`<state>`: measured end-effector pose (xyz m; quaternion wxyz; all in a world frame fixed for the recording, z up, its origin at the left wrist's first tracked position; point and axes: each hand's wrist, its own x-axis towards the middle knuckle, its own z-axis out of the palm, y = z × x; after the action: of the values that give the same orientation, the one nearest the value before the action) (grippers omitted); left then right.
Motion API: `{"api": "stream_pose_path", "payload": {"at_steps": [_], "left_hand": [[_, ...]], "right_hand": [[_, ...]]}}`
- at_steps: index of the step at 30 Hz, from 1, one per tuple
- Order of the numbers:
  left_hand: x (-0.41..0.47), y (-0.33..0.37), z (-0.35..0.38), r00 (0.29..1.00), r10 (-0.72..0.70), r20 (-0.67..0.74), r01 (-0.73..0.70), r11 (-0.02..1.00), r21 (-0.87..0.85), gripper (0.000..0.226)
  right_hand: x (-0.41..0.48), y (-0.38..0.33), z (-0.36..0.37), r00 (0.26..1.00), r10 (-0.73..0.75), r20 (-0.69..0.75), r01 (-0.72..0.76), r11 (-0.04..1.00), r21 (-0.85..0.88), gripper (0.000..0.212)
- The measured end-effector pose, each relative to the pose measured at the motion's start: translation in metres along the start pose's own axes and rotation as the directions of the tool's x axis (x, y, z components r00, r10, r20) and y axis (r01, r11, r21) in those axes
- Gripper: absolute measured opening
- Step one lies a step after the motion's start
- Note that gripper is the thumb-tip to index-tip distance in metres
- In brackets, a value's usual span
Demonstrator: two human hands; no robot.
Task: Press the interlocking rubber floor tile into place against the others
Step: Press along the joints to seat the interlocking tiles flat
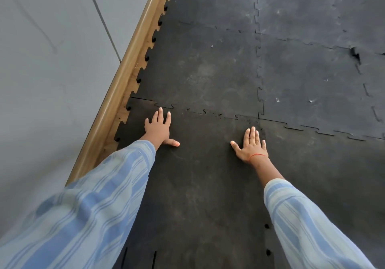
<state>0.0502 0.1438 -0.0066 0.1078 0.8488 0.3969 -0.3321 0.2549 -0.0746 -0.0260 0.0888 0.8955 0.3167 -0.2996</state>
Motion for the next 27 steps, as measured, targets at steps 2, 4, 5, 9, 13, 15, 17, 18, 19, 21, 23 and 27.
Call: {"api": "stream_pose_path", "payload": {"at_steps": [2,4,5,9,13,15,17,18,19,21,23,27], "left_hand": [[-0.014,0.003,0.01,0.997,0.078,-0.023,-0.077,0.996,0.048,0.099],[-0.029,0.011,0.026,0.992,0.124,-0.033,-0.121,0.99,0.078,0.086],[-0.037,0.019,0.036,0.989,0.14,-0.039,-0.136,0.988,0.077,0.086],[-0.066,0.071,0.062,0.962,0.266,-0.061,-0.258,0.959,0.113,0.092],[-0.088,0.112,0.08,0.931,0.361,-0.057,-0.344,0.919,0.193,0.089],[-0.095,0.121,0.086,0.928,0.367,-0.06,-0.348,0.914,0.207,0.086],[-0.103,0.124,0.088,0.928,0.369,-0.052,-0.349,0.91,0.226,0.085],[-0.108,0.125,0.089,0.929,0.367,-0.041,-0.348,0.906,0.242,0.086],[-0.114,0.126,0.091,0.932,0.362,-0.027,-0.344,0.903,0.256,0.087],[-0.126,0.129,0.097,0.939,0.344,0.012,-0.336,0.907,0.254,0.091],[-0.134,0.132,0.103,0.944,0.327,0.044,-0.328,0.915,0.237,0.096],[-0.136,0.134,0.102,0.944,0.326,0.058,-0.33,0.917,0.222,0.101]], "right_hand": [[-0.012,0.001,0.009,1.0,0.004,-0.026,-0.004,1.0,0.012,0.087],[-0.033,0.003,0.025,0.998,0.022,-0.051,-0.02,0.999,0.047,0.086],[-0.044,0.005,0.034,0.997,0.035,-0.063,-0.03,0.997,0.067,0.086],[-0.092,0.016,0.067,0.993,0.091,-0.076,-0.081,0.988,0.131,0.084],[-0.13,0.025,0.092,0.99,0.127,-0.063,-0.115,0.979,0.166,0.085],[-0.144,0.027,0.101,0.989,0.134,-0.057,-0.123,0.978,0.168,0.085],[-0.155,0.029,0.108,0.99,0.134,-0.052,-0.123,0.978,0.169,0.085],[-0.162,0.03,0.111,0.989,0.136,-0.052,-0.126,0.978,0.169,0.084],[-0.169,0.03,0.115,0.988,0.144,-0.06,-0.132,0.977,0.169,0.084],[-0.189,0.027,0.126,0.979,0.182,-0.093,-0.162,0.968,0.191,0.084],[-0.208,0.021,0.137,0.966,0.231,-0.115,-0.201,0.953,0.228,0.085],[-0.209,0.019,0.135,0.968,0.245,-0.052,-0.224,0.94,0.256,0.088]]}}
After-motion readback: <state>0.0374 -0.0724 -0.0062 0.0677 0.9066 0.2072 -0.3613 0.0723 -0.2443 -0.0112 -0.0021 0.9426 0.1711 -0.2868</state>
